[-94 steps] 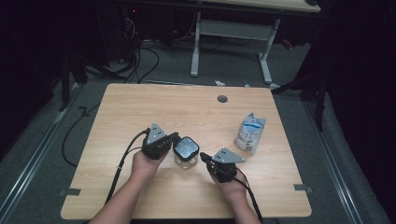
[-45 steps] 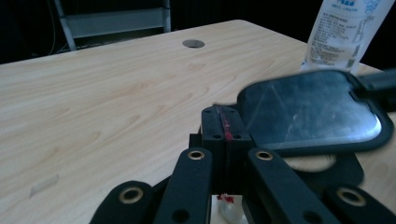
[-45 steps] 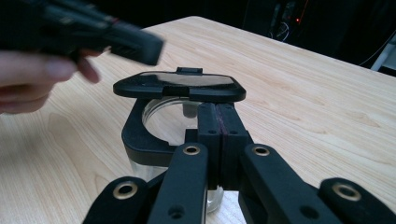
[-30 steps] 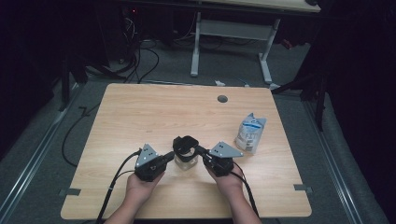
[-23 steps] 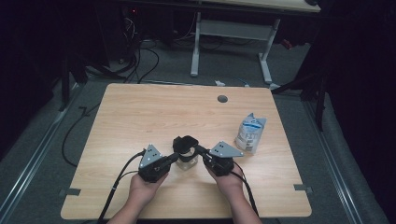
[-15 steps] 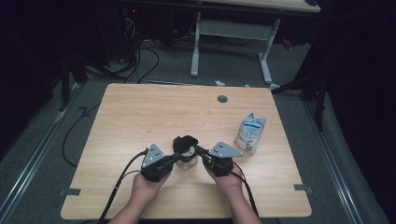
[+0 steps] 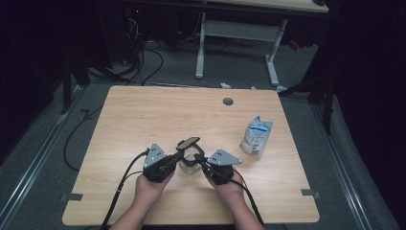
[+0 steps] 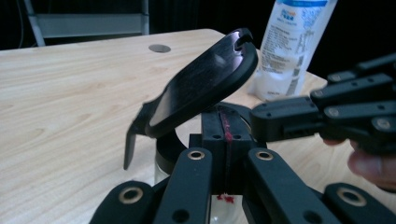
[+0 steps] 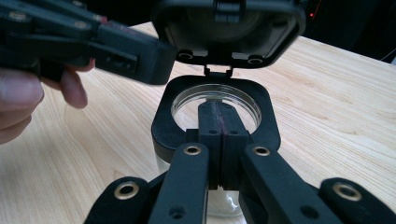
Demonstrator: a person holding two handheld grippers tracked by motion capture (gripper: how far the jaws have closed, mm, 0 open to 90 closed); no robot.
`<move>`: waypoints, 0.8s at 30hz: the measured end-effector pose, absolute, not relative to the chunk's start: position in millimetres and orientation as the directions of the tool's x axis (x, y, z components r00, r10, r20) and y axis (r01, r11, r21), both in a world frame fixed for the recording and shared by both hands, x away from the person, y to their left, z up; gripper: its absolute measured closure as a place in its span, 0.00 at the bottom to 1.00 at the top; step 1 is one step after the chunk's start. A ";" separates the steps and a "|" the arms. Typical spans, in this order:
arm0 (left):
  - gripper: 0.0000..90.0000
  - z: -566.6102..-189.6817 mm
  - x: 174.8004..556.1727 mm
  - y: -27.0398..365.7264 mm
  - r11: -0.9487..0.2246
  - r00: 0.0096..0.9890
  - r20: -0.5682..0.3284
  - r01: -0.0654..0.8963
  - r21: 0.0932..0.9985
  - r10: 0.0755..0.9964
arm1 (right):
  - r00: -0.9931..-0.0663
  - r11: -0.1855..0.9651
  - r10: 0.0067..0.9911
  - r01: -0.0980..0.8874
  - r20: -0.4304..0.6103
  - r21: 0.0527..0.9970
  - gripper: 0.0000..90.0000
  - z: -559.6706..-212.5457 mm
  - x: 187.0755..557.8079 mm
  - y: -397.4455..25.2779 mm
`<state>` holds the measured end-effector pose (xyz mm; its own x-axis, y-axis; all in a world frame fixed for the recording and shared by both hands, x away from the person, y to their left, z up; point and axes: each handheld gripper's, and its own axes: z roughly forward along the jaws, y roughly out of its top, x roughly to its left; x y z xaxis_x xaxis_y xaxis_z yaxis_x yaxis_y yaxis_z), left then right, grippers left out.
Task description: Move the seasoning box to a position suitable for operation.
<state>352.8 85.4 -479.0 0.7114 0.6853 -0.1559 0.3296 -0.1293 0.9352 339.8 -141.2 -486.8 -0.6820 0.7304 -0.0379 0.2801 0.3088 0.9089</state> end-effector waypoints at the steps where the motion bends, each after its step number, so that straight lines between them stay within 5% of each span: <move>1: 1.00 -478.1 354.0 85.5 -0.125 0.708 -0.157 0.330 0.936 0.689 | -0.681 0.304 0.731 0.283 -0.033 0.910 1.00 -487.0 339.7 -141.2; 24: 1.00 -473.7 378.8 95.0 -0.075 0.621 -0.179 0.361 0.930 0.763 | -0.691 0.284 0.723 0.286 -0.008 0.915 1.00 -488.8 341.7 -144.3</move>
<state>378.8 95.0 -473.7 0.6207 0.7634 -0.1788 0.3606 -0.0755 0.9297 341.7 -144.3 -488.8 -0.6913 0.7225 -0.0084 0.2857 0.2839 0.9153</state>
